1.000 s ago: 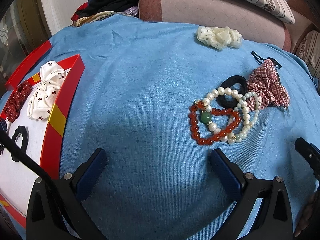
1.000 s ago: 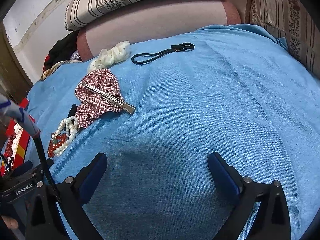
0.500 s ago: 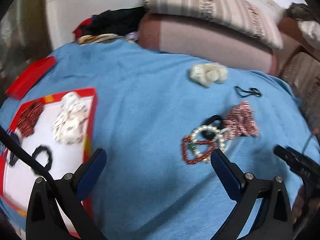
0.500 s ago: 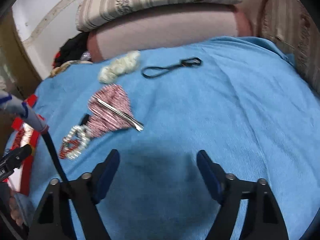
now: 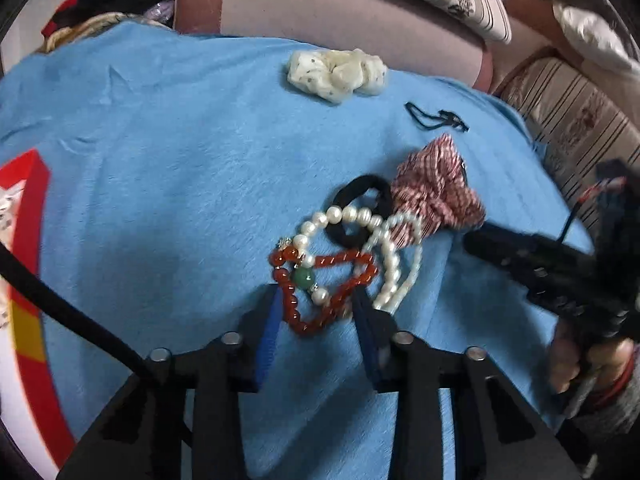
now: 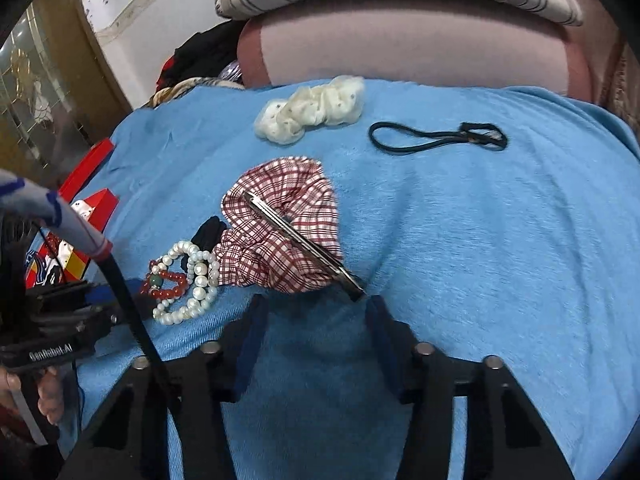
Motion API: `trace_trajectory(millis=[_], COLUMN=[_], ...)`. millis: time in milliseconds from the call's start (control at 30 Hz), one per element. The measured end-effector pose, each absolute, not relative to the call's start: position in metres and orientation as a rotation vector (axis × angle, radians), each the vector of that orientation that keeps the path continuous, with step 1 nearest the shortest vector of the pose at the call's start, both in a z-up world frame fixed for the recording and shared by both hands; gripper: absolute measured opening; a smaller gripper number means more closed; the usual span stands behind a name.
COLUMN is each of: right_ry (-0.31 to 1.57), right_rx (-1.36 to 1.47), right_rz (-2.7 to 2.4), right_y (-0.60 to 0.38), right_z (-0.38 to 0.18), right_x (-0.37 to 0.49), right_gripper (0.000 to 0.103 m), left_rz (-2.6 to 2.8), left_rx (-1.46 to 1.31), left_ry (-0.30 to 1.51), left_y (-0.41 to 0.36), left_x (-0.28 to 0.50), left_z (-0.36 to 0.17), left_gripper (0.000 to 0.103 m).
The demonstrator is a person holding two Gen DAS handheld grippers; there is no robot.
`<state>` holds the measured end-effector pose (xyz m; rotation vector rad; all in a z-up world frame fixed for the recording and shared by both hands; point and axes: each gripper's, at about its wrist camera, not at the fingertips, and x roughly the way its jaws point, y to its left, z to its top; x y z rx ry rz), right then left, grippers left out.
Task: Organize jewelry
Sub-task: 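Grasp the red-bead bracelet with left tool while right grasps the metal hair clip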
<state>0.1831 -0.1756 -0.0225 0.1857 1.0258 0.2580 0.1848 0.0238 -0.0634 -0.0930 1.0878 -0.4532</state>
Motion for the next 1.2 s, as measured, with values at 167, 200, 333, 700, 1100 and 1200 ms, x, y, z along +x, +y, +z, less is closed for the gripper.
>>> trace_trajectory(millis=[167, 200, 333, 700, 1100, 1200], right_ry=[1.017, 1.009, 0.990, 0.998, 1.023, 1.020], right_rx=[0.253, 0.256, 0.228, 0.142, 0.061, 0.126], right_rz=[0.201, 0.181, 0.100, 0.221, 0.273, 0.260], right_y=[-0.194, -0.201, -0.222, -0.194, -0.182, -0.196], right_z=[-0.021, -0.018, -0.012, -0.019, -0.030, -0.023], right_x=[0.180, 0.175, 0.158, 0.175, 0.210, 0.188], right_gripper=[0.003, 0.002, 0.002, 0.052, 0.012, 0.012], left_rz=[-0.386, -0.370, -0.283, -0.283, -0.423, -0.412], left_rx=[-0.118, -0.116, -0.092, -0.100, -0.086, -0.050], left_ry=[1.060, 1.048, 1.028, 1.032, 1.081, 1.052], left_y=[0.034, 0.040, 0.066, 0.078, 0.054, 0.051], left_x=[0.181, 0.177, 0.167, 0.161, 0.164, 0.153], left_z=[-0.052, -0.047, -0.037, -0.045, -0.063, -0.052], left_gripper=[0.007, 0.007, 0.007, 0.046, 0.007, 0.007])
